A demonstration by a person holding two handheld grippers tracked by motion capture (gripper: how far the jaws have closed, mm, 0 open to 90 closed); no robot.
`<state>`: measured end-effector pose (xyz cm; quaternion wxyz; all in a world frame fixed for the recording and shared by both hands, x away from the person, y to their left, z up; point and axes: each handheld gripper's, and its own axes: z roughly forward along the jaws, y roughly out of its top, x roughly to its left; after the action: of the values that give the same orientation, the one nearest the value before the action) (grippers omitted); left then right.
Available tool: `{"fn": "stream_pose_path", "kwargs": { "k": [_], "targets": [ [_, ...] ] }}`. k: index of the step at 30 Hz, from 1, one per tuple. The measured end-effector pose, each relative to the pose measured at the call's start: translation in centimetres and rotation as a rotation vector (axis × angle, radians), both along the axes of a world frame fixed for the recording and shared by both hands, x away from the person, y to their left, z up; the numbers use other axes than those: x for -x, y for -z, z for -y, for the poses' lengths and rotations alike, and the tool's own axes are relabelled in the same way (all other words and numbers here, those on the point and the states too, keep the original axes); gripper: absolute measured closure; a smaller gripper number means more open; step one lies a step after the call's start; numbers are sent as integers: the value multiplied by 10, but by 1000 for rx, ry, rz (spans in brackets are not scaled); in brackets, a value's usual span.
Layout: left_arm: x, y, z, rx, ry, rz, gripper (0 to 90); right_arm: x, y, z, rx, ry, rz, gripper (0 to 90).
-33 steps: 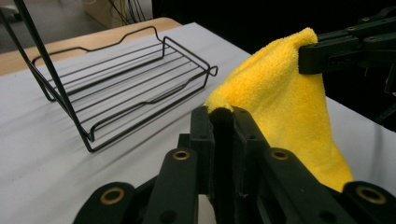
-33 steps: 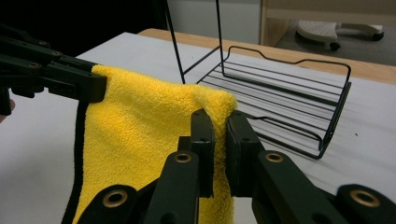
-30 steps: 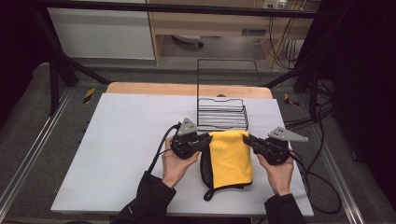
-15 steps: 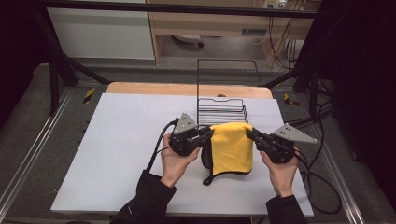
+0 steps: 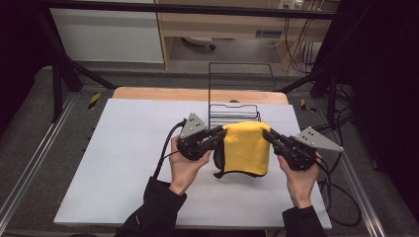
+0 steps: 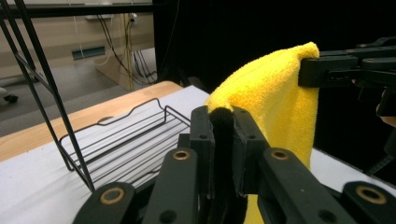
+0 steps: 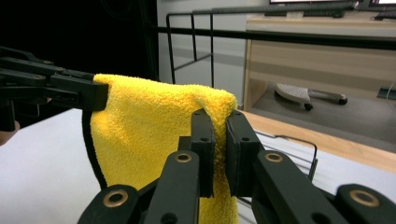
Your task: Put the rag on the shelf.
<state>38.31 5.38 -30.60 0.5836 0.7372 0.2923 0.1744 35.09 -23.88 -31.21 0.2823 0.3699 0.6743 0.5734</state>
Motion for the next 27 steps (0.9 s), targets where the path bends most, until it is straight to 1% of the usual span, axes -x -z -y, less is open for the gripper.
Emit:
{"fn": "stream_pose_path", "kwargs": {
  "k": [1, 6, 7, 8, 9, 11, 17, 19, 25, 27],
  "targets": [
    [0, -2, -1, 4, 0, 7, 805, 0, -4, -1, -5, -3, 13, 837],
    [0, -12, -3, 24, -6, 28, 806, 1, -12, -2, -12, -4, 35, 837],
    [0, -14, -4, 29, -9, 37, 806, 0, -16, -3, -17, -2, 48, 837],
    [0, -15, -4, 33, -10, 40, 806, 0, -16, -3, -17, -2, 48, 837],
    [0, -17, -5, 38, -16, 52, 806, 0, -18, -4, -15, -1, 54, 837],
    [-1, -20, -6, 51, -22, 61, 805, 0, -21, -5, -13, 2, 70, 837],
    [-2, -26, -9, 78, -31, 89, 806, -1, -31, -10, -29, 9, 105, 837],
    [-3, -29, -9, 86, -37, 98, 806, -1, -32, -10, -31, 9, 110, 838],
    [-6, -41, -12, 117, -46, 127, 806, -2, -43, -14, -45, 12, 146, 837],
    [-7, -45, -12, 125, -49, 136, 806, -3, -48, -15, -56, 16, 165, 838]
  ]
}}
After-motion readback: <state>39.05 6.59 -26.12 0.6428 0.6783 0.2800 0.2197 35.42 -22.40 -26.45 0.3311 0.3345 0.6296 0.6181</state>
